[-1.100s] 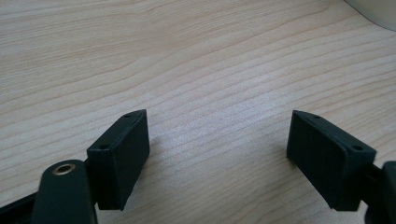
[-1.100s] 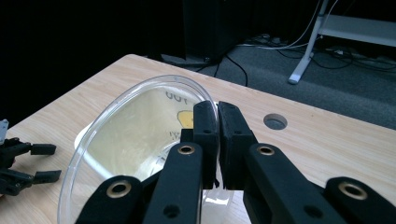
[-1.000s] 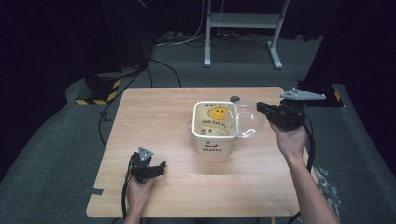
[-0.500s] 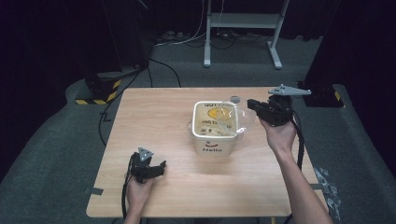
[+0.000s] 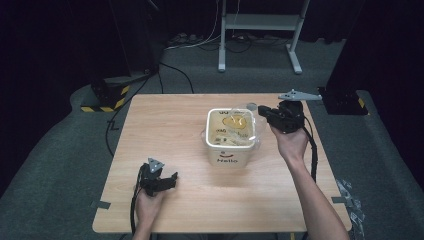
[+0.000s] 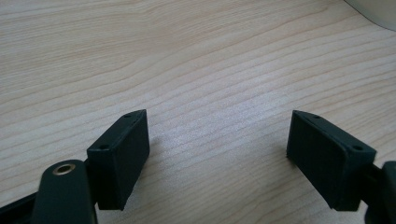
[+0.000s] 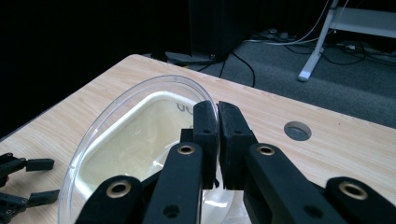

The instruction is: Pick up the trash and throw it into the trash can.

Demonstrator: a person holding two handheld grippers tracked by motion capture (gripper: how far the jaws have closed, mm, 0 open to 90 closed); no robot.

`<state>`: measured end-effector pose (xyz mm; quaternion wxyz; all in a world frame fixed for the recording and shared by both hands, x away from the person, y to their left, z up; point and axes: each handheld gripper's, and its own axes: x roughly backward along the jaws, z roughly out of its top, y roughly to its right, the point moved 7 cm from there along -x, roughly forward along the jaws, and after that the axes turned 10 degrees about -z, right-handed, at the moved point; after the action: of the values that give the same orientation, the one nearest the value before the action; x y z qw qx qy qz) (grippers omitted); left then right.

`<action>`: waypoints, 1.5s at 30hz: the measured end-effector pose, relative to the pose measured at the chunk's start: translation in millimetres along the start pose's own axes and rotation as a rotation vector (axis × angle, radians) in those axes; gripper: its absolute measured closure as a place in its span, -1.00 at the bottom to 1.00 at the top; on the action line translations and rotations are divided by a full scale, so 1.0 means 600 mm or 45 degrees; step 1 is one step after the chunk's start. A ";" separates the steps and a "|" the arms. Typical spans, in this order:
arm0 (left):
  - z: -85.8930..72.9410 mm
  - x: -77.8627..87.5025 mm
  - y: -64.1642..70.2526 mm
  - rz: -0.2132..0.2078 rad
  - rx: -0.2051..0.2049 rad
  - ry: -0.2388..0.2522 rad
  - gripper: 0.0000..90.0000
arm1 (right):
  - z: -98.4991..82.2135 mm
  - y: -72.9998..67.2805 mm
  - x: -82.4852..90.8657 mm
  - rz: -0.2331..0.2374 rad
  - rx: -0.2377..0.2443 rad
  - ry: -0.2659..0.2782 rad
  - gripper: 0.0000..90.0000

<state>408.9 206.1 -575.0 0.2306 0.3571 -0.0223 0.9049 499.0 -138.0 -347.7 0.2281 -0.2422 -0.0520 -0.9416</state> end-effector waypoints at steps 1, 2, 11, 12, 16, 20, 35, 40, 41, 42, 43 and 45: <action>0.000 0.000 0.000 0.000 0.000 0.000 -0.53 | 0.000 -0.001 -0.002 0.000 0.000 -0.001 0.93; 0.000 0.000 0.000 0.000 0.000 0.000 -0.53 | -0.001 -0.003 -0.003 -0.001 0.001 -0.004 0.93; 0.000 0.000 0.000 0.000 0.000 0.001 -0.53 | -0.002 -0.012 -0.016 -0.007 0.014 -0.011 0.93; 0.000 0.000 0.000 0.000 0.000 0.001 -0.53 | -0.002 -0.013 -0.017 -0.009 0.023 -0.011 0.93; 0.000 0.000 0.000 0.000 0.000 0.001 -0.53 | -0.004 -0.017 -0.025 -0.010 0.026 -0.021 0.93; 0.000 0.000 0.000 0.000 0.001 0.000 -0.53 | -0.006 -0.022 -0.032 -0.011 0.027 -0.029 0.92; 0.000 0.000 0.000 0.000 0.000 0.000 -0.53 | -0.024 -0.019 -0.047 -0.013 -0.016 -0.008 0.08; 0.000 0.000 0.000 0.000 0.000 0.000 -0.53 | -0.032 -0.009 -0.033 -0.011 -0.025 0.009 0.02; 0.000 0.000 0.000 0.000 0.001 0.001 -0.53 | -0.035 -0.006 -0.031 -0.013 -0.020 0.015 0.01; 0.000 0.000 0.000 0.000 0.000 0.001 -0.53 | -0.037 -0.003 -0.028 -0.013 -0.019 0.020 0.01; 0.000 0.000 0.000 0.000 0.000 0.000 -0.53 | -0.040 -0.001 -0.025 -0.013 -0.025 0.021 0.01; 0.000 0.000 0.000 0.000 0.000 0.001 -0.53 | -0.047 0.006 -0.019 -0.017 -0.025 0.028 0.01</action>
<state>408.9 206.1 -575.0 0.2305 0.3570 -0.0222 0.9049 497.1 -142.3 -377.7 0.2199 -0.2339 -0.0419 -0.9462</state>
